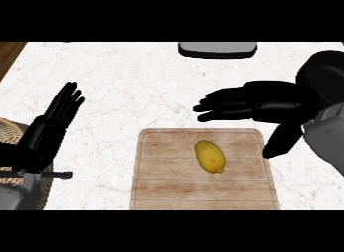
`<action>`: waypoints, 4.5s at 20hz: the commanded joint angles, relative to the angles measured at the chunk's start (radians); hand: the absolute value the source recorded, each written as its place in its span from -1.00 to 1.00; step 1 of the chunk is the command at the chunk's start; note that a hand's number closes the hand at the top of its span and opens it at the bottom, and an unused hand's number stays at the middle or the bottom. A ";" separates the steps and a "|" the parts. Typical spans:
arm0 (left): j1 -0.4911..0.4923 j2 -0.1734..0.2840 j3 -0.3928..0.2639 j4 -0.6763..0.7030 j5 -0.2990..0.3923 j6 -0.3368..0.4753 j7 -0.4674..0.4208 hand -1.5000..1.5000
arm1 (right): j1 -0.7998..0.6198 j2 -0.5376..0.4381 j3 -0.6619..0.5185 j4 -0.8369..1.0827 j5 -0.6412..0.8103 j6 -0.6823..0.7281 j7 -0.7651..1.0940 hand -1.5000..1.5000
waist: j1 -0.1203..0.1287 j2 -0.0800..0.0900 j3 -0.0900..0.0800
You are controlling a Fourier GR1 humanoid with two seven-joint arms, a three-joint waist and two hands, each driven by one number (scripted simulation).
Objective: Pick the lemon from the cutting board and place it in the pot
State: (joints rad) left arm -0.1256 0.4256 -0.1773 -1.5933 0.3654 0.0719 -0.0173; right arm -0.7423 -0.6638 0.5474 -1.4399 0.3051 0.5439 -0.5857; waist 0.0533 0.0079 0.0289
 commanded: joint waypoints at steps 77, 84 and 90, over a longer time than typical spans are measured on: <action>0.168 0.012 0.202 -0.104 0.029 0.118 -0.028 0.00 | 0.635 0.107 -0.215 -0.507 0.326 -0.596 0.378 1.00 | -0.189 -0.033 -0.029; 0.095 -0.031 0.180 -0.067 0.008 0.127 -0.046 0.00 | 0.653 0.047 -0.528 -0.622 0.110 -0.572 0.464 1.00 | -0.147 -0.013 -0.029; 0.039 -0.024 0.152 -0.100 0.007 0.157 0.025 0.00 | 0.626 -0.080 -0.749 -0.503 -0.007 -0.474 0.493 1.00 | -0.097 -0.008 -0.027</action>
State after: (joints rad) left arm 0.0265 0.4444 -0.0929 -1.6917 0.4229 0.0620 -0.0173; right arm -0.1076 -0.6773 -0.0784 -1.9938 0.3755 0.0145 -0.1094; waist -0.0681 -0.0045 0.0244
